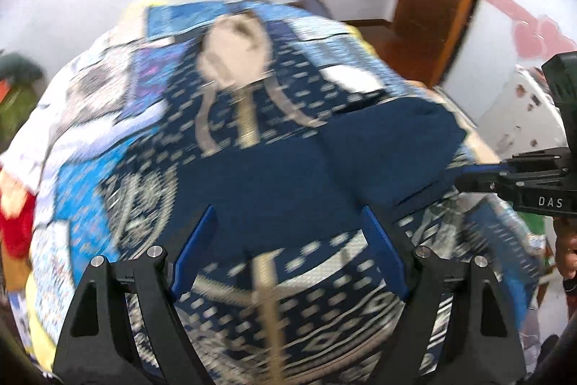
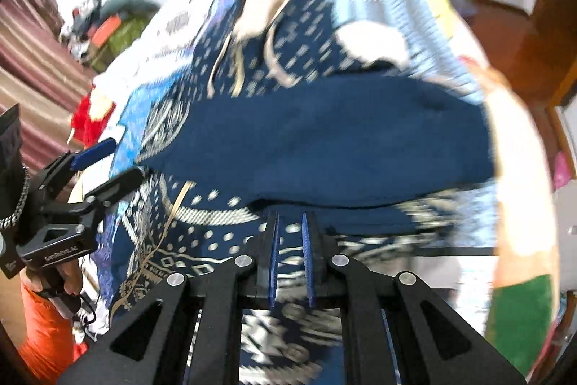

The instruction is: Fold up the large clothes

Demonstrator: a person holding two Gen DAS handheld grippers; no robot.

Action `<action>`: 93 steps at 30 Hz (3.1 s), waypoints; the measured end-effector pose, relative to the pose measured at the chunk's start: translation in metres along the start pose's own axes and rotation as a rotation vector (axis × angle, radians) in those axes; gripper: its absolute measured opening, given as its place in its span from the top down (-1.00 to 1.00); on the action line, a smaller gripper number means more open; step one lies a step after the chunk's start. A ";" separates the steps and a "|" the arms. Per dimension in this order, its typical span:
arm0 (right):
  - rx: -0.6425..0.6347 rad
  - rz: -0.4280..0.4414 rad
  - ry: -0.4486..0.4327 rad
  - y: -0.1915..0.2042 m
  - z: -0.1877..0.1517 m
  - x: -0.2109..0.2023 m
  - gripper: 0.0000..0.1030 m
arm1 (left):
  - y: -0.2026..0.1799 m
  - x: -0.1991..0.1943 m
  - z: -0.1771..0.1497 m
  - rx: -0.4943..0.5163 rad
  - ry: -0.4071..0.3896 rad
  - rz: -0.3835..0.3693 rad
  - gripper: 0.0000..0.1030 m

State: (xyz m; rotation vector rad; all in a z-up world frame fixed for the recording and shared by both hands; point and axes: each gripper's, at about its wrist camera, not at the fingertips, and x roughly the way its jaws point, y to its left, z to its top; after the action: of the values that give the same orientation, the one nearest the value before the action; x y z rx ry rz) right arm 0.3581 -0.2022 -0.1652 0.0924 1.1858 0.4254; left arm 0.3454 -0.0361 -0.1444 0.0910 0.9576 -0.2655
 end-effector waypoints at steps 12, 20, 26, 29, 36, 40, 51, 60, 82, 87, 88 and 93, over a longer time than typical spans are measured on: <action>0.248 -0.205 -0.122 -0.149 -0.033 -0.062 0.84 | -0.150 0.100 0.056 0.237 0.164 -0.162 -0.59; 0.338 -0.192 -0.065 -0.192 -0.059 -0.045 0.84 | -0.196 0.147 0.064 0.302 0.194 -0.122 0.24; 0.270 -0.204 -0.037 -0.179 -0.056 -0.031 0.84 | -0.169 0.115 0.077 0.209 0.096 -0.154 0.64; 0.218 -0.219 -0.043 -0.162 -0.046 -0.027 0.84 | -0.142 0.078 0.089 0.152 0.001 -0.153 0.65; 0.104 -0.191 -0.108 -0.108 -0.003 -0.028 0.84 | -0.044 -0.003 0.103 0.040 -0.186 -0.030 0.65; 0.017 -0.222 -0.119 -0.071 0.022 -0.018 0.84 | 0.024 -0.029 0.091 -0.048 -0.222 0.065 0.65; -0.100 -0.323 0.031 -0.012 0.048 0.070 0.84 | 0.152 0.015 0.009 -0.183 -0.083 0.185 0.65; -0.156 -0.450 0.044 -0.008 0.036 0.095 0.84 | 0.219 0.080 -0.080 -0.359 0.098 0.248 0.79; -0.095 -0.401 -0.065 -0.042 0.034 0.029 -0.76 | 0.213 0.028 -0.072 -0.291 0.069 0.282 0.05; -0.123 -0.297 -0.182 -0.020 0.070 -0.001 -0.80 | 0.193 0.003 -0.022 -0.246 -0.051 0.292 -0.37; -0.127 -0.281 -0.198 -0.014 0.076 -0.004 -0.86 | 0.188 -0.001 -0.008 -0.234 -0.077 0.290 -0.49; -0.127 -0.196 -0.252 0.010 0.127 0.002 -0.99 | 0.186 0.009 0.047 -0.237 -0.138 0.271 -0.79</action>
State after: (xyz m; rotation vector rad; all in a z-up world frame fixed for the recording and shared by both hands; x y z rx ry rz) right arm 0.4720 -0.1728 -0.1150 -0.0778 0.9075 0.3055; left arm 0.4367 0.1324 -0.1322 -0.0152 0.8221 0.0909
